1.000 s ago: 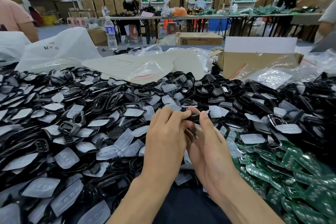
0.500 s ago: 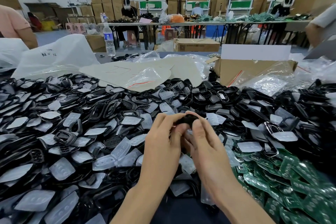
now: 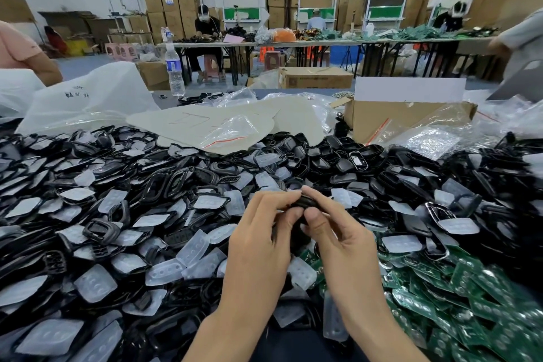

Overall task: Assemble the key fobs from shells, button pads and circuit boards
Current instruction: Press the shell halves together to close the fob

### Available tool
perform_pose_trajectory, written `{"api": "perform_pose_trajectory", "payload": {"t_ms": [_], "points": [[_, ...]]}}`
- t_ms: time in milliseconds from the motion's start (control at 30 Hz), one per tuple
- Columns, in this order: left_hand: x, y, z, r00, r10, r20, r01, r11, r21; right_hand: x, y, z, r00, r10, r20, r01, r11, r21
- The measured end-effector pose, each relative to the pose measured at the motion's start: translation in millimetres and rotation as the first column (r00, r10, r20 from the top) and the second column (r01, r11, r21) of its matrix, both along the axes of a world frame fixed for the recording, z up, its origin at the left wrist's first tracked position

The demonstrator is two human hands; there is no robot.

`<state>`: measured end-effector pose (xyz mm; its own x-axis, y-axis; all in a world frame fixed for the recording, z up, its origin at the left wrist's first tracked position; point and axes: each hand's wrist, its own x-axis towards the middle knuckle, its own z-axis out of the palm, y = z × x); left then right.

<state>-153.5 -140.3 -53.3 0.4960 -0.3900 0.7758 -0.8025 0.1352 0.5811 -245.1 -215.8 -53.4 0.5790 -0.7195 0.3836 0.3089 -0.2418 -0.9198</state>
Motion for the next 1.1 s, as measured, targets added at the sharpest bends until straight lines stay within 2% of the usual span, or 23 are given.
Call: {"api": "perform_pose_trajectory", "payload": {"t_ms": [133, 300, 600, 833, 900, 1033, 1100], "points": [[-1.4, -1.8, -2.5, 0.999, 0.018, 0.048, -0.016, 0.999, -0.046, -1.0, 3.6, 4.0, 0.997, -0.028, 0.073, 0.026, 0.999, 0.029], [-4.5, -4.4, -2.6, 0.998, 0.05, 0.05, -0.046, 0.997, -0.069, -1.3, 3.4, 4.5, 0.99, -0.027, 0.137, 0.007, 0.989, 0.146], [-5.8, -7.2, -2.9, 0.993, 0.088, 0.082, -0.086, 0.996, -0.03, 1.9, 0.1, 0.8, 0.996, -0.062, 0.067, 0.054, 0.991, 0.124], [-8.6, -9.4, -8.3, 0.993, 0.106, 0.049, -0.105, 0.994, -0.016, 2.7, 2.1, -3.5, 0.996, -0.085, 0.03, 0.078, 0.981, 0.179], [-11.9, -9.5, -5.9, 0.996, 0.088, 0.01, -0.088, 0.996, -0.03, 2.2, 0.4, -0.4, 0.996, -0.086, 0.037, 0.078, 0.979, 0.186], [-16.8, -12.5, -2.6, 0.968, -0.021, -0.251, 0.021, 1.0, -0.002, 2.9, -4.4, 3.6, 0.994, -0.079, 0.078, 0.059, 0.971, 0.232], [-16.3, -12.7, -3.7, 0.95, -0.055, -0.306, 0.072, 0.996, 0.044, 3.5, -5.4, 4.3, 0.992, -0.064, 0.104, 0.033, 0.961, 0.273]]}}
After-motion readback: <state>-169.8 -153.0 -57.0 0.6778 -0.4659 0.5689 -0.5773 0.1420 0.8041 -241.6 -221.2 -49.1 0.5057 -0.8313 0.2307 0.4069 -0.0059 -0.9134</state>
